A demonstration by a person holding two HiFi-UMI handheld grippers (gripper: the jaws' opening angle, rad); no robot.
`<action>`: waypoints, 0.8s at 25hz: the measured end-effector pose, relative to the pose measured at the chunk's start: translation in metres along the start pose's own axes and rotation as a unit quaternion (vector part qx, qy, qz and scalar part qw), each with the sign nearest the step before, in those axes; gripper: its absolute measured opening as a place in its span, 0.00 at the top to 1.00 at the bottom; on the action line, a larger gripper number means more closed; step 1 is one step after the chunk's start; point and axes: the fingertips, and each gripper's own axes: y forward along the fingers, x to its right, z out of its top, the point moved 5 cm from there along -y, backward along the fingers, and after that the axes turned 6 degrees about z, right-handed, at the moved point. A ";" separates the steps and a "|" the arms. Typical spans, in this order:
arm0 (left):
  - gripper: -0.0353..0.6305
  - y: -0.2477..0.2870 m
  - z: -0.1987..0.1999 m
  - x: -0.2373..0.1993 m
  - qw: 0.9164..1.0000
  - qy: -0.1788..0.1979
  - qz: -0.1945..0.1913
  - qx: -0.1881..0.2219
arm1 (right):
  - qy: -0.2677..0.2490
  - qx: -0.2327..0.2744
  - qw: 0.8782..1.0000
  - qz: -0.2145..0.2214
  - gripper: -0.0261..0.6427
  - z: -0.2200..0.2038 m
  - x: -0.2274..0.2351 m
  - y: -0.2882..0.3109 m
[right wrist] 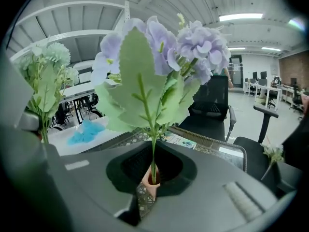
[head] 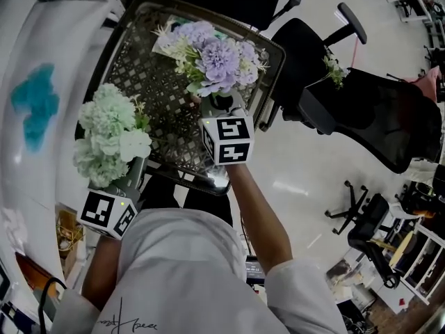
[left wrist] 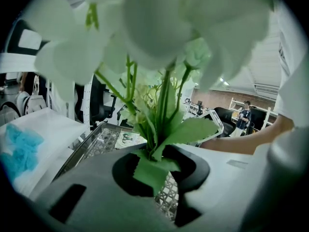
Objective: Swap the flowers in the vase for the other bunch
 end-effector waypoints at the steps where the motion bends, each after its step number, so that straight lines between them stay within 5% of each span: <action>1: 0.84 0.000 0.001 0.000 1.000 0.000 -0.001 0.002 | -0.001 0.002 1.000 -0.001 0.93 0.001 0.000 -0.001; 20: 0.84 -0.014 0.018 0.003 0.999 0.000 -0.010 0.032 | -0.007 0.042 0.999 -0.019 0.93 0.036 -0.012 -0.034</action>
